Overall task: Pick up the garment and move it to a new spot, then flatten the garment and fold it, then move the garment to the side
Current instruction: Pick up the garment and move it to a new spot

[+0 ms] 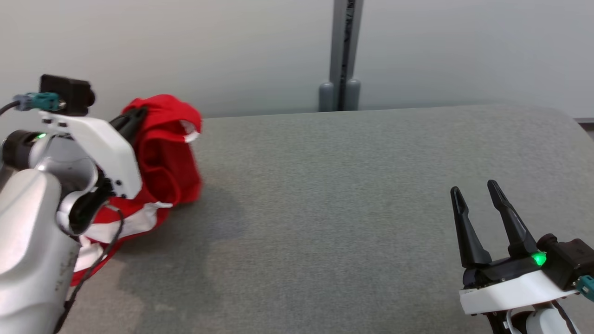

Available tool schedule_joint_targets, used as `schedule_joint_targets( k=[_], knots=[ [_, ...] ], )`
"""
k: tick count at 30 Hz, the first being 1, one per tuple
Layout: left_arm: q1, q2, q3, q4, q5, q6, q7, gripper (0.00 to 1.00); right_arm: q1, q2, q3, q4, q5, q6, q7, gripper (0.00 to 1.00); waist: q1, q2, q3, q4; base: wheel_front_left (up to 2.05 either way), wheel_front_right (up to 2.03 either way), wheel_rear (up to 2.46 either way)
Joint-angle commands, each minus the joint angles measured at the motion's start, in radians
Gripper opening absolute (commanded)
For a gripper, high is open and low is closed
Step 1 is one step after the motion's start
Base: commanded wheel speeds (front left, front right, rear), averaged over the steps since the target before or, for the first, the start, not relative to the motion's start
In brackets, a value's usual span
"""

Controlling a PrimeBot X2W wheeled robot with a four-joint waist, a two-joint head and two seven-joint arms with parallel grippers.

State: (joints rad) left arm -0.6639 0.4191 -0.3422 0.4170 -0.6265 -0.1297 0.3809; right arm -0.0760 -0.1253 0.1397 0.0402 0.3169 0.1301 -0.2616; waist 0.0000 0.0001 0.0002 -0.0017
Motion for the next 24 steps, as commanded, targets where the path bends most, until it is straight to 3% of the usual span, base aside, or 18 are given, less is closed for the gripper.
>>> schedule_joint_targets(
  k=[1,13,18,24],
  knots=[
    [-0.013,-0.013,-0.023,-0.045,-0.022,0.0,0.01,0.0,0.003,0.002,-0.006,0.0,0.0,0.001,-0.005,1.0,0.0,-0.0001,-0.008,-0.042,0.0,0.0,0.0],
    [0.05,-0.148,-0.125,-0.396,-0.227,0.0,0.039,0.0,0.018,0.011,-0.062,0.004,0.009,0.001,-0.005,1.0,0.0,-0.0001,0.0,-0.195,0.0,0.0,0.0],
    [0.132,-0.119,-0.169,-0.392,-0.213,0.001,-0.018,0.0,0.006,0.009,-0.078,-0.003,0.015,0.001,-0.005,1.0,0.0,-0.0001,0.029,-0.219,0.0,0.0,0.0],
    [0.244,-0.046,-0.261,-0.216,-0.194,0.001,-0.155,0.0,-0.016,-0.003,-0.088,-0.008,0.024,0.001,-0.005,1.0,0.0,-0.0001,0.066,-0.223,0.0,0.0,0.0]
  ],
)
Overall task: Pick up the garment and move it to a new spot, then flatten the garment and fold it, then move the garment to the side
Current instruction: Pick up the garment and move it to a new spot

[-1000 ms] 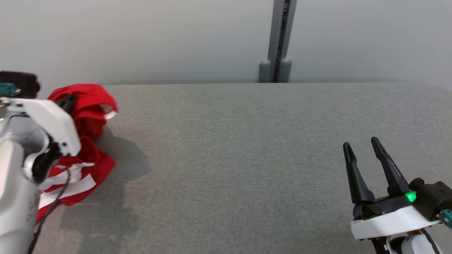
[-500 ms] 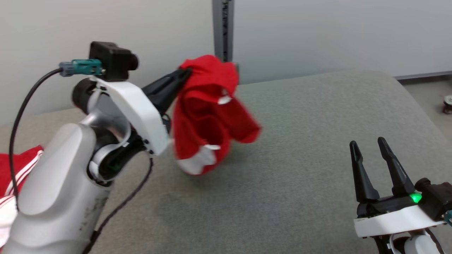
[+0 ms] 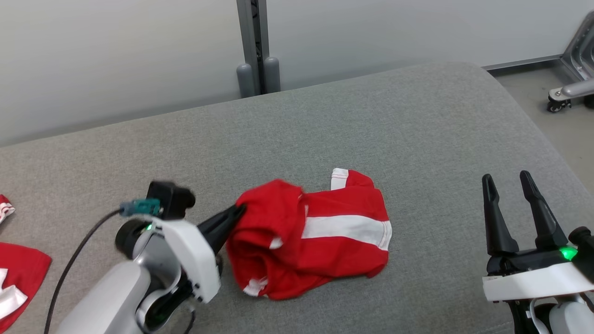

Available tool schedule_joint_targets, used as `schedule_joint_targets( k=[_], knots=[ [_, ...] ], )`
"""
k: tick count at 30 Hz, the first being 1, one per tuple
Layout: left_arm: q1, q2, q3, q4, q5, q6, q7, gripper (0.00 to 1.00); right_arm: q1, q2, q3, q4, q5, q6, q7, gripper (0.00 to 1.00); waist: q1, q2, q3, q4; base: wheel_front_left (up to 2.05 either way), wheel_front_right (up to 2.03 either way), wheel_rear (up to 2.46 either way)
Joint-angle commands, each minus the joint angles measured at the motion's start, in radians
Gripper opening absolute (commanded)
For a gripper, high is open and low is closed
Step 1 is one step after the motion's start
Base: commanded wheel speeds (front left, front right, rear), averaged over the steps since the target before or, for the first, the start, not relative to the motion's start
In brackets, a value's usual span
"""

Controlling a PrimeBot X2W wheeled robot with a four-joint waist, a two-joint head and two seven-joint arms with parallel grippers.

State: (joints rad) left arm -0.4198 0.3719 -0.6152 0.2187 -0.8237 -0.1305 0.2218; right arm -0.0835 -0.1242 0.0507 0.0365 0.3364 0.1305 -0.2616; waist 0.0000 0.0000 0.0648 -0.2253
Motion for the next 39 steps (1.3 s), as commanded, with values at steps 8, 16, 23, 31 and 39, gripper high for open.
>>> schedule_joint_targets(
  k=[8,16,23,31,39],
  knots=[
    [-0.018,0.042,-0.092,0.253,-0.003,0.002,-0.119,1.0,-0.02,-0.02,0.0,-0.003,0.0,0.0,-0.005,1.0,0.0,0.0,0.0,0.019,0.0,0.0,0.0],
    [-0.07,0.048,-0.093,0.316,0.023,0.01,-0.285,1.0,0.0,-0.026,0.009,-0.033,-0.006,0.0,-0.005,1.0,0.0,0.0,-0.015,0.051,0.0,0.0,0.0],
    [-0.054,0.022,-0.032,0.276,0.071,0.069,-0.466,1.0,0.01,-0.033,-0.005,-0.061,-0.018,0.0,-0.005,1.0,0.0,0.0,-0.018,0.088,0.0,0.0,0.0],
    [0.033,-0.031,0.112,0.12,0.191,0.182,-0.488,1.0,0.025,-0.046,-0.051,-0.098,-0.024,0.0,-0.005,1.0,0.0,0.0,-0.021,0.131,0.0,0.0,0.0],
    [0.237,-0.116,0.322,-0.031,0.366,0.276,-0.488,1.0,0.058,-0.042,-0.09,-0.085,-0.02,0.0,-0.005,1.0,0.0,0.0,-0.042,0.139,0.0,0.0,0.0]
  ],
)
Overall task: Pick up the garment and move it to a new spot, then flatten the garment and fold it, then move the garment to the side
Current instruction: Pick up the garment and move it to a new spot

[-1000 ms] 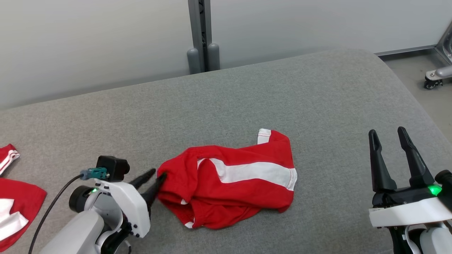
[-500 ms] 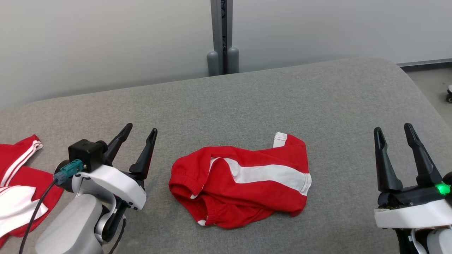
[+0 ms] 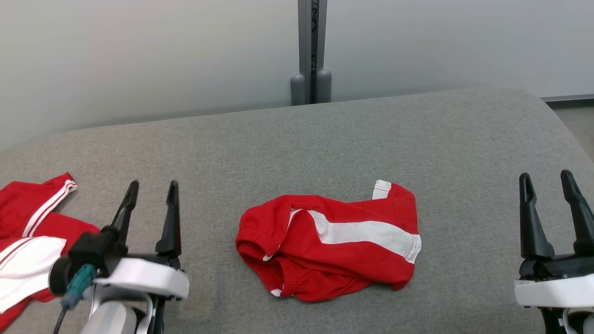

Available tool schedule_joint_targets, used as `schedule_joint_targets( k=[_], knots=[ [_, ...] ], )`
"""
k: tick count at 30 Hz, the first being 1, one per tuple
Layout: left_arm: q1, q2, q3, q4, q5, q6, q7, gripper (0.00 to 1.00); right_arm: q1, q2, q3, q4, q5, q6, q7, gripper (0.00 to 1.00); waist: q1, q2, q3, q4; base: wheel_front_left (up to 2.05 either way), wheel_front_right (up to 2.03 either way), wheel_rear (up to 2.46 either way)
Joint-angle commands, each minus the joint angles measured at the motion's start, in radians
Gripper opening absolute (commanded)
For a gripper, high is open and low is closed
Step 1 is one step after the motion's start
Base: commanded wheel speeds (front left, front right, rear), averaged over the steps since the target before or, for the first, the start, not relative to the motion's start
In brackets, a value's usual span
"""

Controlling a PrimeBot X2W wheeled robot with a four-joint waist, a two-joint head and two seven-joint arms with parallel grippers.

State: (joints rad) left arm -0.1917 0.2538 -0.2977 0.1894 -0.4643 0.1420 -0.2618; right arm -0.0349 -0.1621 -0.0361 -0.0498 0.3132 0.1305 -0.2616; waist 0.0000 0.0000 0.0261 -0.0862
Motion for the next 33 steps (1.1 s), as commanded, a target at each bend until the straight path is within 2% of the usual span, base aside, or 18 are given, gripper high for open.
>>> schedule_joint_targets(
  k=[1,9,13,21,33],
  knots=[
    [0.028,-0.012,0.028,-0.016,0.023,0.005,-0.004,1.0,0.011,-0.005,-0.002,0.004,0.006,0.0,-0.005,1.0,0.0,0.0,-0.006,0.0,0.0,0.0,0.0],
    [0.157,-0.125,0.172,-0.069,0.146,-0.03,-0.003,1.0,0.021,-0.015,0.038,0.036,0.024,0.0,-0.005,1.0,0.0,0.0,-0.007,0.006,0.0,0.0,0.0],
    [0.203,-0.166,0.214,-0.075,0.202,-0.05,-0.003,1.0,0.025,-0.023,0.067,0.056,0.033,0.0,-0.005,1.0,0.0,0.0,-0.011,0.013,0.0,0.0,0.0],
    [0.204,-0.196,0.244,-0.055,0.271,-0.086,-0.003,1.0,0.013,-0.036,0.075,0.073,0.037,0.0,-0.005,1.0,0.0,0.0,-0.013,0.024,0.0,0.0,0.0],
    [0.177,-0.202,0.247,-0.066,0.318,-0.088,-0.003,1.0,0.015,-0.029,0.058,0.078,0.013,0.0,-0.005,1.0,0.0,0.0,-0.011,0.029,0.0,0.0,0.0]
  ],
)
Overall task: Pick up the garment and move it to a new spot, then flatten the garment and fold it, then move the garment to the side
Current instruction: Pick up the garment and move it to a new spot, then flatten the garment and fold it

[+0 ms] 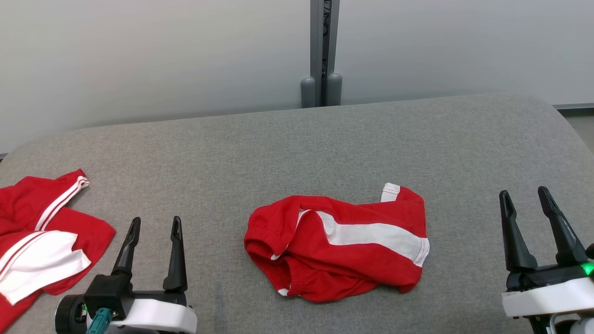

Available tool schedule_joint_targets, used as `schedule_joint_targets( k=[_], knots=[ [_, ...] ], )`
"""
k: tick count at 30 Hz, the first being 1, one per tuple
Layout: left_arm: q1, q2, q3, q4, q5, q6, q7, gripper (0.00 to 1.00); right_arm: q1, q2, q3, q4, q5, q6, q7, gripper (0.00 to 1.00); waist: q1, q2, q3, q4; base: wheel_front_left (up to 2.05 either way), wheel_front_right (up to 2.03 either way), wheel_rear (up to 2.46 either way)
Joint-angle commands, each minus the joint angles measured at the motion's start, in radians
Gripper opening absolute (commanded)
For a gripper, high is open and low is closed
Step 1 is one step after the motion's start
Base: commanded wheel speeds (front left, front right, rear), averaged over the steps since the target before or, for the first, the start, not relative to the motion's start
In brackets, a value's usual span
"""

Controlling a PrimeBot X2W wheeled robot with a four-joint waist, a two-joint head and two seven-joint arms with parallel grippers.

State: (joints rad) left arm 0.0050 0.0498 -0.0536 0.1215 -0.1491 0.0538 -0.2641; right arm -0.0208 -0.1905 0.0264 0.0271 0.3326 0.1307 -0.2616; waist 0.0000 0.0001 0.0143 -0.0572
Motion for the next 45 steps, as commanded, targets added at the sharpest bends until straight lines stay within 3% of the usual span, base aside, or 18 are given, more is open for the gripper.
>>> schedule_joint_targets(
  k=[1,36,39,45],
  knots=[
    [-0.019,0.002,0.002,0.003,0.001,0.0,-0.001,1.0,0.001,0.001,-0.005,0.0,-0.008,0.0,-0.005,1.0,0.0,-0.0001,0.001,0.0,0.0,0.0,0.0],
    [-0.025,0.002,-0.009,0.014,-0.029,0.009,-0.001,1.0,-0.002,0.007,-0.005,0.002,-0.003,0.0,-0.005,1.0,0.0,-0.0001,-0.003,0.009,0.0,0.0,0.0],
    [-0.025,0.002,-0.018,0.023,-0.057,-0.004,-0.001,1.0,-0.004,0.007,-0.005,0.004,0.0,0.0,-0.005,1.0,0.0,-0.0001,-0.002,0.009,0.0,0.0,0.0],
    [-0.029,0.002,-0.063,0.076,-0.109,-0.073,0.0,1.0,-0.002,0.003,-0.005,0.005,0.006,0.0,-0.005,1.0,0.0,-0.0001,-0.004,0.007,0.0,0.0,0.0]
  ],
)
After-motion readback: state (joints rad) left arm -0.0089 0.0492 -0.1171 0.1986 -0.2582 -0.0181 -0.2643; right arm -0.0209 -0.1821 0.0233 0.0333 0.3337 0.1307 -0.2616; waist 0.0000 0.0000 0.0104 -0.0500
